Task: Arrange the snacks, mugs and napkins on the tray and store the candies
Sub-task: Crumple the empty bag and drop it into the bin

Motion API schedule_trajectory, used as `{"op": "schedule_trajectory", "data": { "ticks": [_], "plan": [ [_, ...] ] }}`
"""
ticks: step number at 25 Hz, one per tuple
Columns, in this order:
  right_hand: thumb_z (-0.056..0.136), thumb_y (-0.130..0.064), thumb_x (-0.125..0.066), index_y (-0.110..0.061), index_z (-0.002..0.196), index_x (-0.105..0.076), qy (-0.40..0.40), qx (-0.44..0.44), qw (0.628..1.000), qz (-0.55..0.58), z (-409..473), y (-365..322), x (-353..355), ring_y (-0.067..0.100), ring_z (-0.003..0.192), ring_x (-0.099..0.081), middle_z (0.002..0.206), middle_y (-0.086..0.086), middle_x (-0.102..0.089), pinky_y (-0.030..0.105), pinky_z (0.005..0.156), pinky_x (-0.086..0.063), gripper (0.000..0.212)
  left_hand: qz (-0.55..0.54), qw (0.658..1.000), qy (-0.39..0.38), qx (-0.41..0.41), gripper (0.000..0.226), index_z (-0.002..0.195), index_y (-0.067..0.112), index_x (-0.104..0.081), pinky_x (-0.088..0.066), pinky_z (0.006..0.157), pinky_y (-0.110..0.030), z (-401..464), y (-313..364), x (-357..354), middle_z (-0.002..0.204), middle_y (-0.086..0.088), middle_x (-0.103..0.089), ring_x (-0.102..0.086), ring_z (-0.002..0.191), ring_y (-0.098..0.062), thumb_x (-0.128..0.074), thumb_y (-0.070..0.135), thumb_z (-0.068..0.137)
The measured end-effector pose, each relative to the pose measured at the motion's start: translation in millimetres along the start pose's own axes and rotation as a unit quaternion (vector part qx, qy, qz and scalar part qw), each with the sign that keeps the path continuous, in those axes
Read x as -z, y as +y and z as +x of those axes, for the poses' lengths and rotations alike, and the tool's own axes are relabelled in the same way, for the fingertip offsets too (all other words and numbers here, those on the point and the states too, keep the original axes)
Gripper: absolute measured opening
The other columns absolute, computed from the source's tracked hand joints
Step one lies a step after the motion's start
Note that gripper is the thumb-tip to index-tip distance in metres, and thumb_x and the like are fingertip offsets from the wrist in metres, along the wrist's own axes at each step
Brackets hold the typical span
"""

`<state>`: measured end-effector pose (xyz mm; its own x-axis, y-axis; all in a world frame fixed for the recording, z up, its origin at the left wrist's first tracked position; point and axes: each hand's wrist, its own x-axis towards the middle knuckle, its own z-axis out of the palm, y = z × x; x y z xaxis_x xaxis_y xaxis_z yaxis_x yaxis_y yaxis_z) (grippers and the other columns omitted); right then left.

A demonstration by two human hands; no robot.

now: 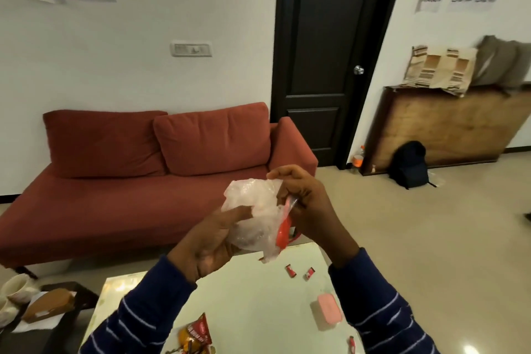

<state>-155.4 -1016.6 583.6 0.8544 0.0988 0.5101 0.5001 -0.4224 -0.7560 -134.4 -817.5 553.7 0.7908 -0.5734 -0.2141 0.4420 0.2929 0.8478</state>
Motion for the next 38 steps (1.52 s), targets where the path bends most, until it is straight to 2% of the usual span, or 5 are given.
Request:
{"op": "schedule_trajectory", "data": {
  "ticks": [8, 25, 29, 33, 38],
  "plan": [
    [0.098, -0.058, -0.038, -0.069, 0.137, -0.025, 0.005, -0.19, 0.965, 0.179, -50, 49, 59, 0.009, 0.145, -0.03, 0.164, -0.017, -0.013, 0.019, 0.105, -0.042, 0.042, 0.111, 0.952, 0.163, -0.235, 0.048, 0.129, 0.03, -0.056, -0.06, 0.079, -0.044, 84, -60, -111, 0.125, 0.002, -0.065, -0.065, 0.112, -0.023, -0.062, 0.001, 0.09],
    [0.095, -0.005, -0.051, -0.017, 0.121, -0.061, 0.192, -0.401, 0.85, 0.283, -50, 144, 109, 0.038, 0.106, -0.068, 0.119, 0.017, -0.067, 0.047, 0.082, -0.061, 0.031, 0.334, 0.925, -0.074, -0.168, 0.08, 0.141, 0.031, -0.049, -0.058, 0.088, -0.038, 196, -107, -95, 0.134, 0.006, -0.06, -0.062, 0.118, -0.017, -0.085, 0.043, 0.071],
    [0.097, -0.022, -0.053, -0.019, 0.132, -0.056, 0.135, -0.448, 0.81, 0.355, -62, 179, 133, 0.035, 0.114, -0.066, 0.124, 0.016, -0.068, 0.039, 0.088, -0.059, 0.036, 0.339, 0.908, 0.064, -0.237, 0.05, 0.118, 0.033, -0.065, -0.055, 0.074, -0.014, 231, -141, -115, 0.104, 0.021, -0.07, -0.068, 0.098, 0.0, -0.085, 0.021, 0.073],
    [0.101, -0.043, -0.047, -0.044, 0.133, -0.055, 0.037, -0.434, 0.887, 0.15, -83, 234, 188, 0.005, 0.103, -0.068, 0.123, -0.012, -0.066, 0.017, 0.075, -0.054, 0.033, 0.394, 0.853, 0.179, -0.29, 0.037, 0.102, 0.018, -0.074, -0.052, 0.065, -0.011, 287, -180, -141, 0.087, 0.008, -0.07, -0.065, 0.079, -0.005, -0.088, 0.01, 0.068],
    [0.095, -0.024, -0.065, -0.038, 0.145, -0.047, 0.053, -0.421, 0.899, 0.106, -88, 332, 248, 0.017, 0.096, -0.073, 0.113, -0.001, -0.072, 0.036, 0.082, -0.062, 0.055, 0.419, 0.835, 0.239, -0.264, 0.018, 0.076, 0.013, -0.071, -0.049, 0.061, -0.008, 368, -246, -175, 0.072, 0.01, -0.065, -0.062, 0.069, -0.003, -0.087, 0.009, 0.07]
  ]
}}
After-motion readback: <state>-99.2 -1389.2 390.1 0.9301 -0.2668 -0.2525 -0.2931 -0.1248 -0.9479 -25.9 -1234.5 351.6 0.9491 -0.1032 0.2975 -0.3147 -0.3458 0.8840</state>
